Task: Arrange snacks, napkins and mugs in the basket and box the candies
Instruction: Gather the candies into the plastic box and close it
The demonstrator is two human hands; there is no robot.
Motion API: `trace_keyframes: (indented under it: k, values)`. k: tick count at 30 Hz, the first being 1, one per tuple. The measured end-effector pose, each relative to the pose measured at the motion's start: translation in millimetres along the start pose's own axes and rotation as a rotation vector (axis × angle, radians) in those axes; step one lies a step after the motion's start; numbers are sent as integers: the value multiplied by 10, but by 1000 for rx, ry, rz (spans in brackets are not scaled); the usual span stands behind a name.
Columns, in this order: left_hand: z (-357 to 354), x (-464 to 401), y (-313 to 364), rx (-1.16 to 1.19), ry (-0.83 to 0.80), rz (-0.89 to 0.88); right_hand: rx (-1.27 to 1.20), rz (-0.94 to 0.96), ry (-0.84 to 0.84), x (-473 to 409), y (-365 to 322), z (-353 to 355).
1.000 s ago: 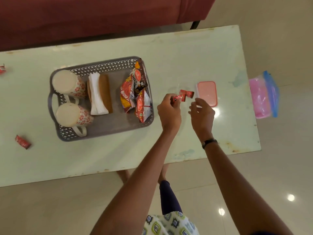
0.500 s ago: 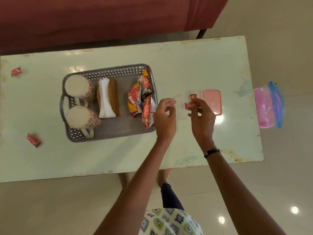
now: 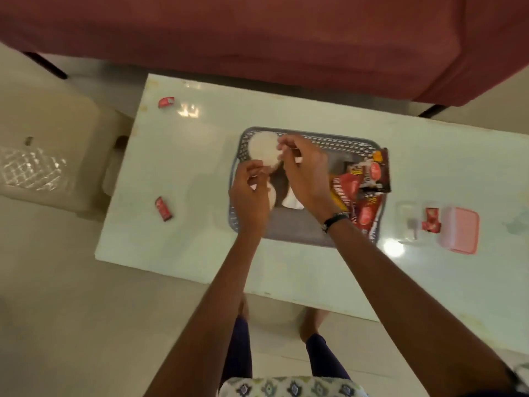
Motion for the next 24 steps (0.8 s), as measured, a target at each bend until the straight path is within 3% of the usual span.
trace_keyframes:
  k: [6, 9, 12, 16, 21, 24]
  values:
    - [1102, -303, -376, -72, 66, 17, 15, 46, -150, -649, -448, -1158]
    - [1594, -403, -561, -350, 163, 49, 61, 34, -233, -988, -437, -1675]
    - [2040, -487, -997, -592, 258, 246, 140, 17, -289, -1297, -346, -2059]
    - [2187, -637, -1527, -525, 123, 425, 244, -19, -341, -1656, -244, -2417]
    - [2104, -788, -1533, -391, 18, 302, 388, -14, -381, -2007, -263, -2712]
    - [2200, -802, -1586, -286, 57, 327, 531, -2, -335, -2227, -340, -2823]
Point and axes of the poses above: each hand's wrist, its own x-axis away from the middle knuckle, its own z-axis out of the back of the hand, y = z × x, the point moved 10 cm from there along -x, towards the middle knuckle, and after that the axes turned 15 degrees about -y, right-handed, at the moved point
